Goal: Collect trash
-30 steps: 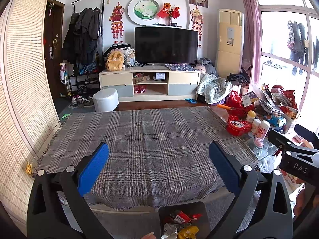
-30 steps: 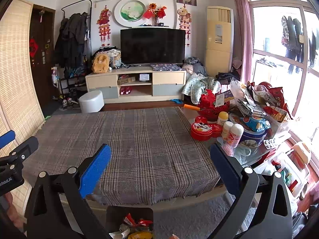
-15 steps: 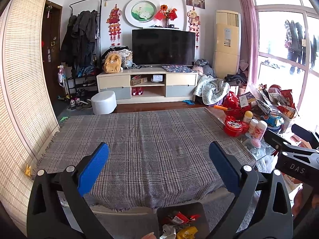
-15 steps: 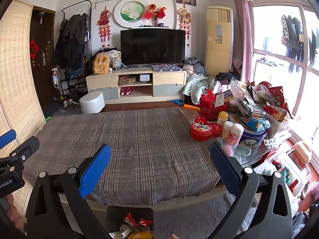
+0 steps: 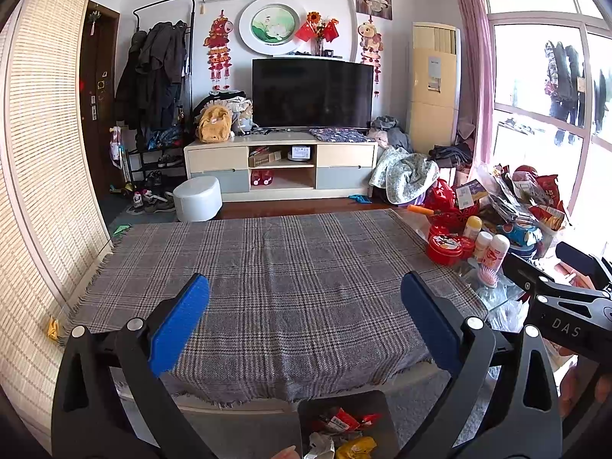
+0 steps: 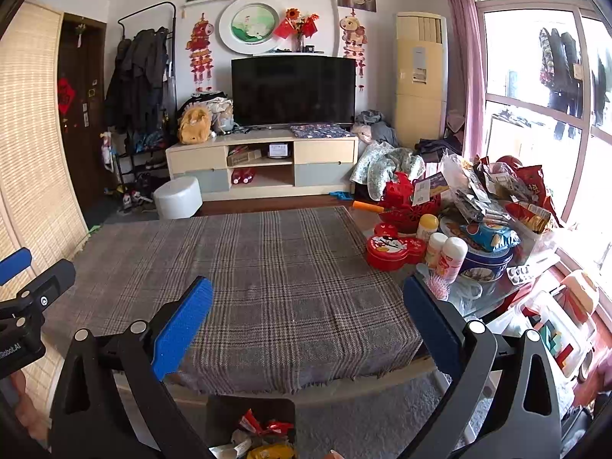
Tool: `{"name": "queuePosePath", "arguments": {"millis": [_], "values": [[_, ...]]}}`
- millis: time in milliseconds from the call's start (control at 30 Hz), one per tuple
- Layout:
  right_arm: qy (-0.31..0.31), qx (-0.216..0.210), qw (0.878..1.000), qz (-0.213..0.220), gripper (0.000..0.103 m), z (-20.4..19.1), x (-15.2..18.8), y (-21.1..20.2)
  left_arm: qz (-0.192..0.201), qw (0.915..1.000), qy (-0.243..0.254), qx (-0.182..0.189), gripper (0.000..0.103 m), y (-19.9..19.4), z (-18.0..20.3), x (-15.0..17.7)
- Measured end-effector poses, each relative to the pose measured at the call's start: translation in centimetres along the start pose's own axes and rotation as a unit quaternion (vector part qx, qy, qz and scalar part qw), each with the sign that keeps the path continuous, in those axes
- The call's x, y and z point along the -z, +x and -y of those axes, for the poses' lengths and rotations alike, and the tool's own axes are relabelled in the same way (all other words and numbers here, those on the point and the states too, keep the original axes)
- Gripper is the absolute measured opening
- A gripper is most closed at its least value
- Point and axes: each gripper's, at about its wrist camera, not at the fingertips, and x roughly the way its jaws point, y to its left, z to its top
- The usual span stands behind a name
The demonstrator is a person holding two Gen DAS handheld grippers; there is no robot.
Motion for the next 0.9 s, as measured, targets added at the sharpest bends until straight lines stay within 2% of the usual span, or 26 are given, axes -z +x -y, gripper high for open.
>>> {"name": "queuePosePath", "arguments": {"millis": [900], "values": [[0.003, -0.003, 1.0, -0.001, 0.1, -0.5, -0.12, -0.33, 0.002, 1.0, 0.0, 0.003, 0.095, -0.31, -0.18, -0.62]]}}
